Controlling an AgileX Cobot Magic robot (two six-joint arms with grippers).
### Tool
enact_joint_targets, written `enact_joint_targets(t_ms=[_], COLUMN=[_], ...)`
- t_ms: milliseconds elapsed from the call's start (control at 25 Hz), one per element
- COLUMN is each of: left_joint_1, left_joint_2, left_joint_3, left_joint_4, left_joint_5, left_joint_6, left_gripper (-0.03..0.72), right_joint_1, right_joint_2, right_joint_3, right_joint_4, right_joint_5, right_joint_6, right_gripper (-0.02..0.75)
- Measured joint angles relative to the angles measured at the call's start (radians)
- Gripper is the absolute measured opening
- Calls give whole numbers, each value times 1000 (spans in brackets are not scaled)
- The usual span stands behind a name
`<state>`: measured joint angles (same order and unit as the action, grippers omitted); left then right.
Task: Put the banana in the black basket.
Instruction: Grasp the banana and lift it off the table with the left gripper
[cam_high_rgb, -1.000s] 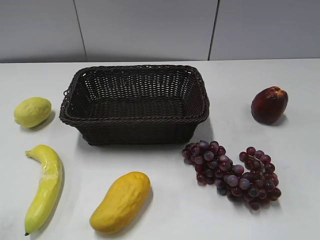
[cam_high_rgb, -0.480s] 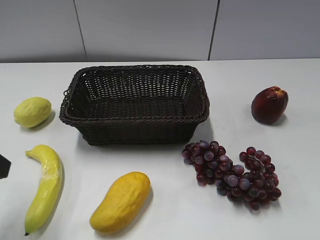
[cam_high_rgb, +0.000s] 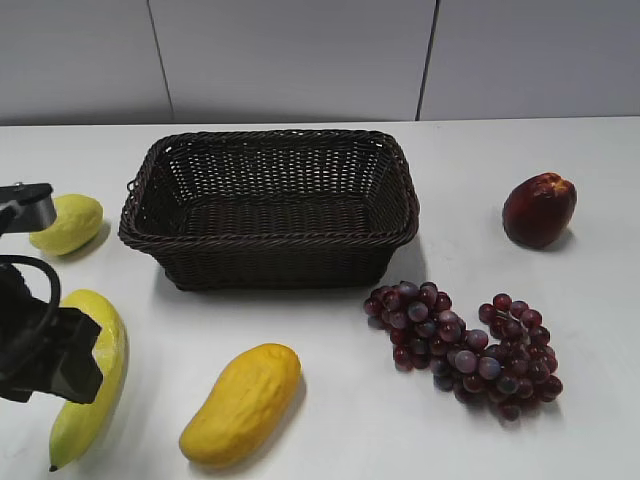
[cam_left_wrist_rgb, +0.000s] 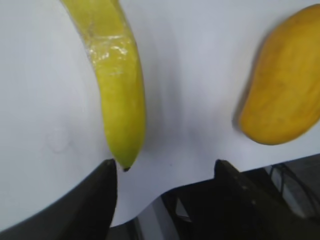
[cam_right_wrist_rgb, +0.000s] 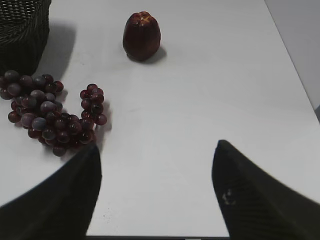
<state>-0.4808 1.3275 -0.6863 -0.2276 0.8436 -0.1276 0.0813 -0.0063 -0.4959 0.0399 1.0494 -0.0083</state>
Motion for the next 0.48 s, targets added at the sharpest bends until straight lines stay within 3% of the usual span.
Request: enact_joint_targets(t_ms=[160,480], left_joint_1=[-22,-23], left_joint_2=[94,269], left_joint_3=[-64,-140], left_joint_4=[137,166], left_joint_5=[31,-36], left_joint_6=[-117,-148], left_gripper=[596,595], right_joint_1=[0,0], right_joint_2=[0,0], right_joint_3=[0,0], right_joint_4=[0,0], right_joint_5=[0,0], right_joint_6=[-1,-1], right_gripper=[555,555])
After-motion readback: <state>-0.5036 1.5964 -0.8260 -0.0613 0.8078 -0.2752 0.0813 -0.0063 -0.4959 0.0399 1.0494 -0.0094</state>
